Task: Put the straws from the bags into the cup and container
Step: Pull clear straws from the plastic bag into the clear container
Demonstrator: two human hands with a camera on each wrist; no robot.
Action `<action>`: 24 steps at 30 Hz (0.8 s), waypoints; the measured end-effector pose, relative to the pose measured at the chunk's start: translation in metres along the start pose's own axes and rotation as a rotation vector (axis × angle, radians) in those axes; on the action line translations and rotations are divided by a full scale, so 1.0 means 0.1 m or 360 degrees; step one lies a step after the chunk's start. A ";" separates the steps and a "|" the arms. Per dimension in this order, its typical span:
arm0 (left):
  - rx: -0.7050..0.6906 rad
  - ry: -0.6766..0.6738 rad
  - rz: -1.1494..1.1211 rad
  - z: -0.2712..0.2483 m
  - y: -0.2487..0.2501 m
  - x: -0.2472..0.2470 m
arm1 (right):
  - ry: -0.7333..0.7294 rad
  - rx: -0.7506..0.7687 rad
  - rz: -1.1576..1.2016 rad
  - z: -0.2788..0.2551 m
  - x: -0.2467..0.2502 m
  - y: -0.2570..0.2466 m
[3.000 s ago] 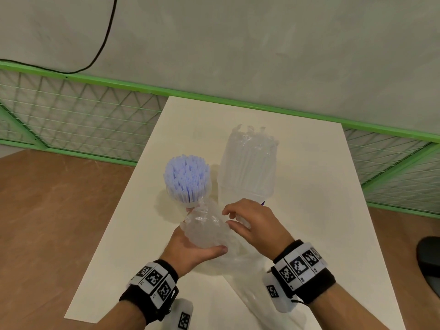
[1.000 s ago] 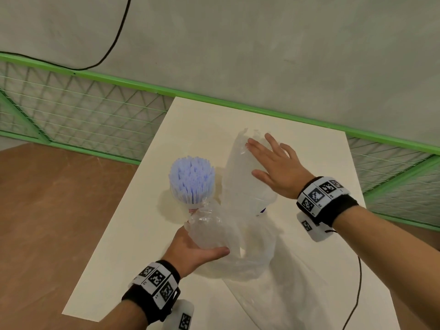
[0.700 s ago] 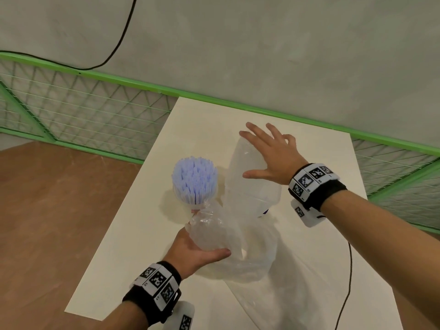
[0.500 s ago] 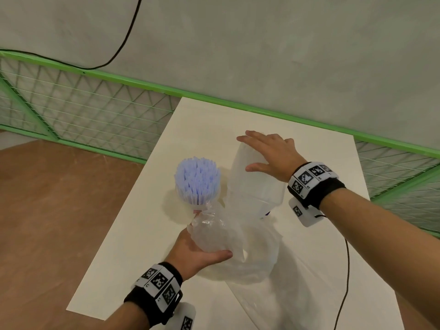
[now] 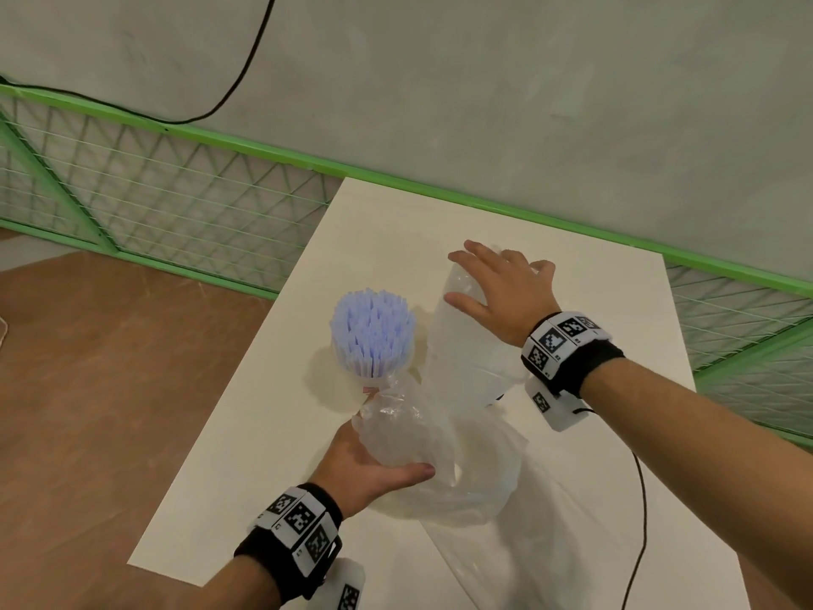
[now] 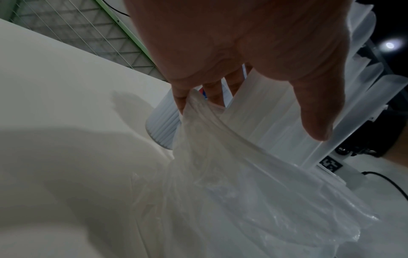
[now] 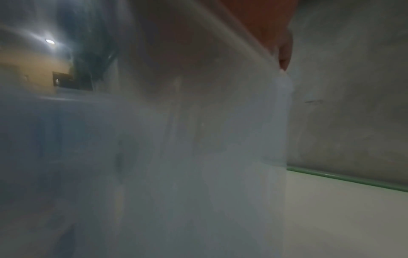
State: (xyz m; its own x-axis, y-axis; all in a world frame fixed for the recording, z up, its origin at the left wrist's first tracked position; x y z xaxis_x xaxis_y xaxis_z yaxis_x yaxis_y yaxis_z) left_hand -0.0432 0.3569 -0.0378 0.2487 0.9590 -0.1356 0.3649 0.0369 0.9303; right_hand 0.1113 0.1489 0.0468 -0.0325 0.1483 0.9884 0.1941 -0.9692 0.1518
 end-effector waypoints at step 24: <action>-0.0096 -0.0114 0.0089 -0.04 0.04 -0.05 | -0.0250 0.0573 0.0912 -1.19 0.19 -0.72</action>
State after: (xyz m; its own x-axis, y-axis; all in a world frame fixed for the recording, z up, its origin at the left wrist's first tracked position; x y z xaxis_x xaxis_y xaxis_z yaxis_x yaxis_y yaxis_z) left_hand -0.0463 0.3538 -0.0319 0.3318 0.9375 -0.1048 0.2948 0.0025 0.9556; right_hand -0.0197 0.1983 0.0539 0.3091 -0.3143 0.8976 0.4523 -0.7817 -0.4294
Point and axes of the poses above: each hand's wrist, its own z-axis towards the middle knuckle, its own x-axis out of the back of the hand, y = z × x, the point moved 6 cm from there along z, towards the middle knuckle, and after that the axes turned 8 degrees about -z, right-handed, at the moved point
